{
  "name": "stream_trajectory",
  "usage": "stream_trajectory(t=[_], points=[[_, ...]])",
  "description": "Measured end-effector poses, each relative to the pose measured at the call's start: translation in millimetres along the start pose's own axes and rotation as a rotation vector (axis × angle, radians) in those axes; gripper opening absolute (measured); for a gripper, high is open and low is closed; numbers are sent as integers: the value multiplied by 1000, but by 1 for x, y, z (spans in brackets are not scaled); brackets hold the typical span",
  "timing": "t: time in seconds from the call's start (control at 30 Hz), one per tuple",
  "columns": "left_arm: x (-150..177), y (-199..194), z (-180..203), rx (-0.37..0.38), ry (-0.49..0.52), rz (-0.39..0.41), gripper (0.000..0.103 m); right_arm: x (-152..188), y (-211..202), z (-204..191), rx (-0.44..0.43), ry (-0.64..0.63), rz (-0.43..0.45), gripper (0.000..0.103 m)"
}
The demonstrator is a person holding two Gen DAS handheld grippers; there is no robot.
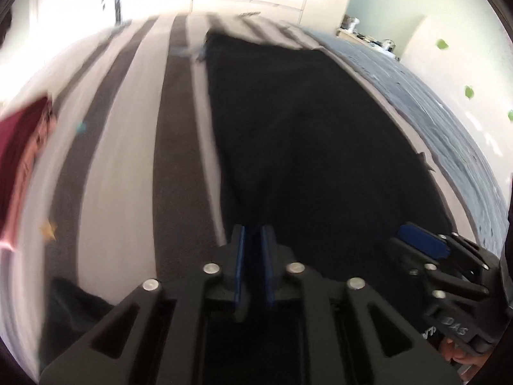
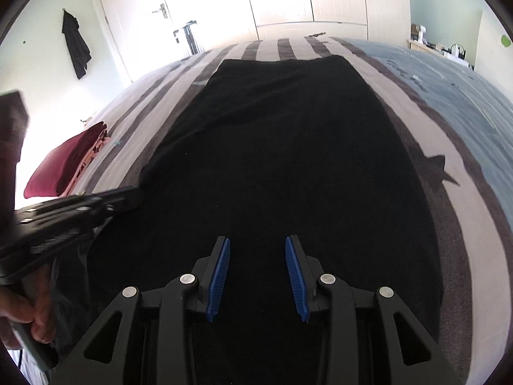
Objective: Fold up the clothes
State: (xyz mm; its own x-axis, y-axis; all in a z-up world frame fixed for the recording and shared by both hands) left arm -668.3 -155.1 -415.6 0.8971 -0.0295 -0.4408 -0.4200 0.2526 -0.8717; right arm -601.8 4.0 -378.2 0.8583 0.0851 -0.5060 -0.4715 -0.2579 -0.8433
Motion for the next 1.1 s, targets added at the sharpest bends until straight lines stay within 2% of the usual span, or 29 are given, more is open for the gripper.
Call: stream_trajectory(t=[0.07, 0.13, 0.2, 0.33, 0.47, 0.6, 0.67, 0.77, 0.83, 0.93, 1.03, 1.1], points=[[0, -3, -10, 28, -58, 24, 12, 4, -1, 0, -4, -3, 11, 33], [-4, -9, -21, -25, -98, 36, 12, 7, -2, 1, -17, 8, 17, 33], [-12, -15, -25, -5, -140, 52, 12, 8, -2, 3, -30, 17, 19, 33], [-34, -18, -8, -2, -73, 89, 12, 8, -3, 2, -31, 17, 13, 33], [-41, 2, 10, -46, 23, 63, 12, -2, -6, 1, -19, 14, 3, 33], [-36, 18, -7, -98, -5, 18, 12, -19, -3, 10, 11, 20, 13, 33], [-38, 10, -17, -139, -32, 26, 12, -28, 3, 19, 38, 25, 4, 33], [-32, -7, -32, -141, -87, 29, 12, -32, 14, 33, 39, 51, -24, 33], [-22, -21, -43, -151, -89, 25, 13, -32, 17, 36, 27, 52, -33, 33], [4, -61, -78, -162, -108, 60, 13, -31, 14, 34, 39, 13, -29, 33], [31, -98, -108, -181, -144, 91, 27, -29, -6, 32, 46, 4, -13, 33], [50, -124, -126, -198, -172, 116, 48, -23, -23, 30, 52, -7, 6, 33]])
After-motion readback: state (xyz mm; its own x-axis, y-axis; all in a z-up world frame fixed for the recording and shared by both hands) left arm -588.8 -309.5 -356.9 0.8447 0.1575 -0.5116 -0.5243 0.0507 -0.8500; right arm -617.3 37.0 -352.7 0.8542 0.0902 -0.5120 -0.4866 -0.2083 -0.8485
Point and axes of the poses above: each gripper's, at about its wrist camera, not at the fingertips, and y roughly the way its jaws point, z to its right, x to its underside, the point moved 10 cm from there along y, roughly the way its jaws point, and after that the axes turned 8 degrees about -z, right-handed, at the moved point
